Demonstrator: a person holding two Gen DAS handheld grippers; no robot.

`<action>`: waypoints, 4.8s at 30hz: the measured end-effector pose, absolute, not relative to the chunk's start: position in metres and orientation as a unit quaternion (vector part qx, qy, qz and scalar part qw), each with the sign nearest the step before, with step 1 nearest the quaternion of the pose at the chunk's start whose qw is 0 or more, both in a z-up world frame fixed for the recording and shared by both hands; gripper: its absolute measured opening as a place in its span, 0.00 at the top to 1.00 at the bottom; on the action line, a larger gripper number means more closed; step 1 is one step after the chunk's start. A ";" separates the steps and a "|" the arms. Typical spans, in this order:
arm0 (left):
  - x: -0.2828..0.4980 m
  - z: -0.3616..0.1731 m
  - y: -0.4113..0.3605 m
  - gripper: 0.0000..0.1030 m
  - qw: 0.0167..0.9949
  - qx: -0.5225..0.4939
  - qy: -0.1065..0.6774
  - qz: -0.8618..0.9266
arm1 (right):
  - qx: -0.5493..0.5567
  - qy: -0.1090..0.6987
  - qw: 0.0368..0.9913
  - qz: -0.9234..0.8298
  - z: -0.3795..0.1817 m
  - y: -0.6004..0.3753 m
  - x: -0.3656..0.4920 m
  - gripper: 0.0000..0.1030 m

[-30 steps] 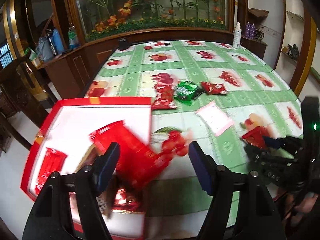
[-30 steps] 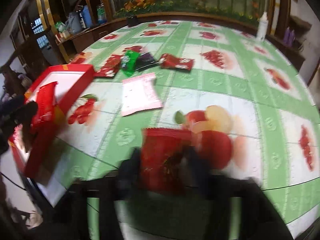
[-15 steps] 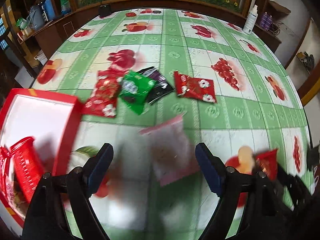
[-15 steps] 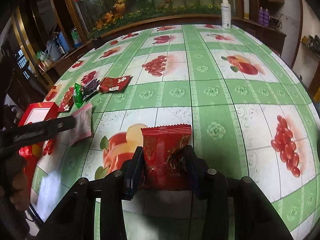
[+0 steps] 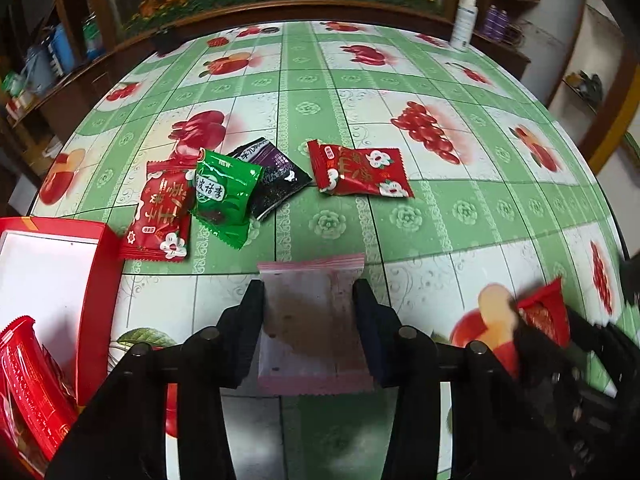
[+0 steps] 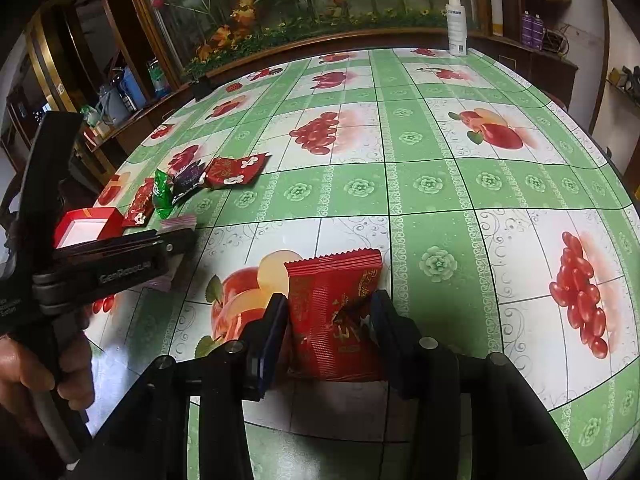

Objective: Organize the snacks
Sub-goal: 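Grasp a small red snack bag with the right tool while the left tool grasps the clear pink packet, then carry the red bag and pink packet over the tray and open both tools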

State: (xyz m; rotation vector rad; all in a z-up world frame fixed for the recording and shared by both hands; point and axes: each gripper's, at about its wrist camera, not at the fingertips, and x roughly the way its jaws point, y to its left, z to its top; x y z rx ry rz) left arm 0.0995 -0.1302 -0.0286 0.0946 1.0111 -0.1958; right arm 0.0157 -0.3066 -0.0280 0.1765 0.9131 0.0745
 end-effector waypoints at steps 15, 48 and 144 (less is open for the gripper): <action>0.033 -0.019 -0.090 0.61 0.865 0.025 0.472 -0.170 | 0.118 0.430 0.890 0.090 -0.026 -0.286 0.016 0.60; -0.014 0.019 -0.020 0.61 0.934 0.054 0.344 -0.081 | 0.160 0.399 0.896 0.110 -0.020 -0.279 0.010 0.60; -0.018 0.026 0.147 0.57 0.938 -0.043 0.334 0.081 | 0.043 0.339 0.833 0.435 0.072 -0.023 0.034 0.59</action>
